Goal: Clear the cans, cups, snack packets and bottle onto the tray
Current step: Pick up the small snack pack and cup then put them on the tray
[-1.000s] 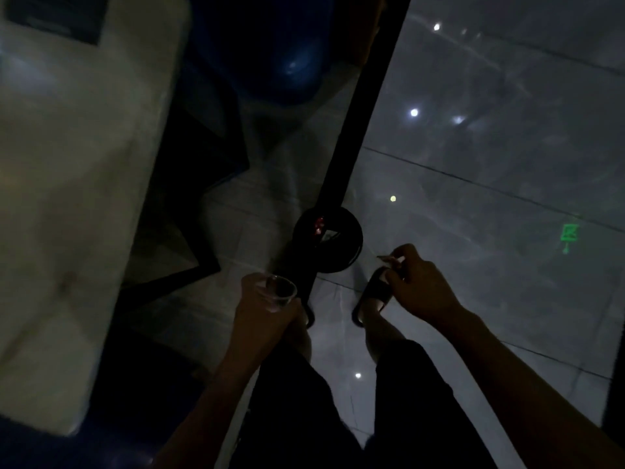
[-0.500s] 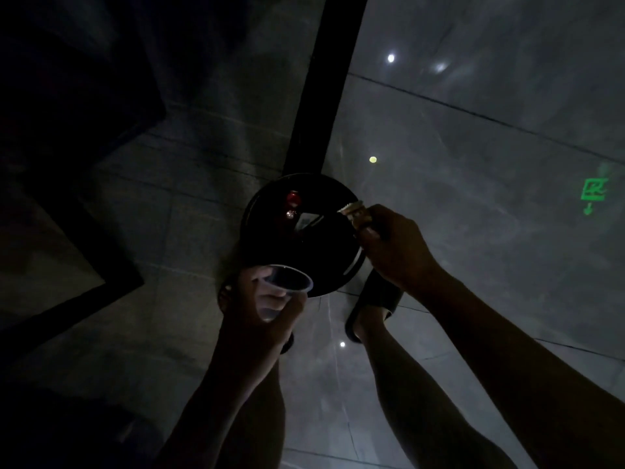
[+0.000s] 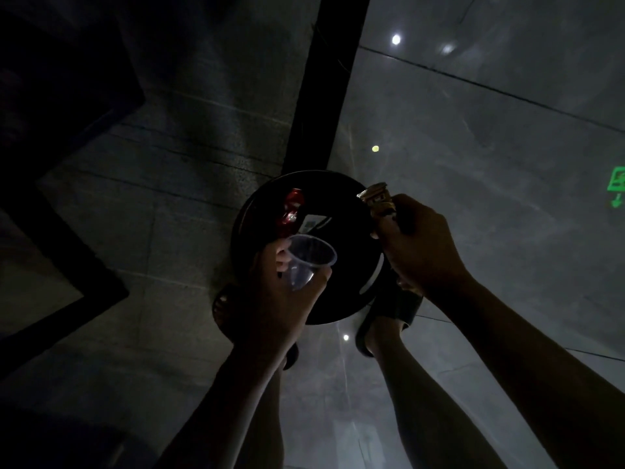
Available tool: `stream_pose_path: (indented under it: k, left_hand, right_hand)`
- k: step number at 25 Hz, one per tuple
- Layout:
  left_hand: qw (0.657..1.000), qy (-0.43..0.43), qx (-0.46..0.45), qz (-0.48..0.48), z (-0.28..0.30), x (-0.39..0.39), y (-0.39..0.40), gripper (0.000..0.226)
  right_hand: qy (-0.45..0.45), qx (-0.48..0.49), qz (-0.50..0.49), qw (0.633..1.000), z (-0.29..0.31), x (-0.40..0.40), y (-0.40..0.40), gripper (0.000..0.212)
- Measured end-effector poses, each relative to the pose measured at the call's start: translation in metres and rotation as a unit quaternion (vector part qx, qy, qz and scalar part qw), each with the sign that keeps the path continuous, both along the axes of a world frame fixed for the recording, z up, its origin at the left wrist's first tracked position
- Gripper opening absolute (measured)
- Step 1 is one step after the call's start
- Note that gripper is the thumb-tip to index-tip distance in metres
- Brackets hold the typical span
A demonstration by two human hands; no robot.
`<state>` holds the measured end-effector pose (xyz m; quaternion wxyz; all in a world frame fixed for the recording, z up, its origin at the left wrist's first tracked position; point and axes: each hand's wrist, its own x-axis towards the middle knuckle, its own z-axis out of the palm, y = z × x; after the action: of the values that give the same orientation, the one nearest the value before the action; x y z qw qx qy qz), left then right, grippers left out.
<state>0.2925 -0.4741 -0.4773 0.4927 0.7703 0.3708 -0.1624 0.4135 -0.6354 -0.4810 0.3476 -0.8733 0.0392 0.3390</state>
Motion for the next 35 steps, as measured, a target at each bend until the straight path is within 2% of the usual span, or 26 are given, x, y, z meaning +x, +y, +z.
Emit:
stream_pose_path:
  k: [4,8,12,16,18,20,22,25,27,30,32,35]
  left_hand:
    - [0.999,0.021,-0.037,0.025,-0.047,0.015,-0.009,0.061]
    - [0.998,0.048,0.035,0.037,-0.071,0.024,-0.003,0.09]
    - [0.998,0.056,0.037,-0.009,-0.053,0.02,0.004,0.096]
    - [0.979,-0.045,0.164,-0.111,-0.009,0.001,0.025,0.085]
    - [0.962,-0.053,0.21,-0.167,-0.001,-0.009,0.039,0.105]
    - [0.959,0.004,0.191,-0.207,-0.002,-0.016,0.047,0.129]
    - [0.951,0.032,0.166,-0.259,-0.005,-0.024,0.049,0.136]
    - [0.934,0.009,0.182,-0.309,-0.011,-0.029,0.047,0.118]
    - [0.934,0.025,0.182,-0.307,-0.014,-0.03,0.047,0.12]
    - [0.931,0.025,0.176,-0.319,-0.019,-0.031,0.049,0.128]
    - [0.922,0.017,0.177,-0.343,-0.021,-0.034,0.054,0.136]
    - [0.905,0.027,0.195,-0.376,-0.021,-0.036,0.058,0.139]
  right_hand:
    - [-0.015,0.021,-0.027,0.999,-0.002,-0.004,0.002,0.013]
    - [-0.017,0.013,-0.019,1.0,-0.006,-0.006,0.0,0.01]
    - [-0.012,0.004,-0.008,1.0,-0.006,-0.005,0.001,0.009]
    - [-0.021,-0.017,0.013,1.0,-0.005,-0.003,0.003,0.008]
    - [-0.019,-0.031,0.002,0.999,-0.004,-0.002,0.005,0.008]
    - [-0.027,-0.05,0.008,0.998,-0.002,-0.001,0.006,0.008]
    - [-0.04,-0.049,0.038,0.997,0.0,-0.005,0.008,0.008]
    - [-0.03,-0.039,0.147,0.988,-0.006,-0.013,0.021,0.013]
    - [0.007,-0.03,0.187,0.982,-0.022,-0.018,0.033,0.026]
    - [0.063,-0.078,0.215,0.971,-0.056,-0.02,0.045,0.033]
    - [0.089,-0.141,0.278,0.946,-0.078,-0.024,0.052,0.032]
    - [0.058,-0.149,0.325,0.932,-0.089,-0.03,0.067,0.033]
